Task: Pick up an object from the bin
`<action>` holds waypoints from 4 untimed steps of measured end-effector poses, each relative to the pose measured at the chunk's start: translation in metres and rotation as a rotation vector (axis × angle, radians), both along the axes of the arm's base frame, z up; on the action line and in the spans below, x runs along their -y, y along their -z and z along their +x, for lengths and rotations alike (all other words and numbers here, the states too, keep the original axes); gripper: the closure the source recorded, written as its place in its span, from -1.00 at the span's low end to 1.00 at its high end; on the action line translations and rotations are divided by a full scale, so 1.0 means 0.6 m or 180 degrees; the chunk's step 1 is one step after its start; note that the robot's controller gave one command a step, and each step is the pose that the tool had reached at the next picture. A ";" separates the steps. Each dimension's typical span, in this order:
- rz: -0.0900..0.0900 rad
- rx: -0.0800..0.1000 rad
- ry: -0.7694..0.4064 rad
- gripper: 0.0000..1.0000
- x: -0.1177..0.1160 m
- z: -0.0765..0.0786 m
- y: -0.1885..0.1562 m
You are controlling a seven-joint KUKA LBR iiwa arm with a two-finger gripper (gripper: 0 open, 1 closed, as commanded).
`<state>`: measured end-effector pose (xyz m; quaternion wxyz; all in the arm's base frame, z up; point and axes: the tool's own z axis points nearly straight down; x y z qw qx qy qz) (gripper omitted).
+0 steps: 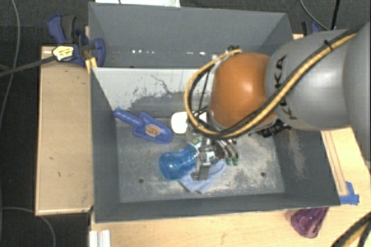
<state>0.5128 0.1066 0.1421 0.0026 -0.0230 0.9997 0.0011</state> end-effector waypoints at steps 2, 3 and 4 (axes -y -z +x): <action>0.0003 0.0000 0.0119 1.00 0.008 0.001 0.120; 0.0003 0.0000 0.0120 1.00 0.008 0.001 0.120; 0.0001 -0.0013 0.0123 1.00 0.008 -0.001 0.113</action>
Offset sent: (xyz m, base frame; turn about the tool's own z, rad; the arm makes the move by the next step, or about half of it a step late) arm 0.0005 -0.0048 -0.0721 0.0353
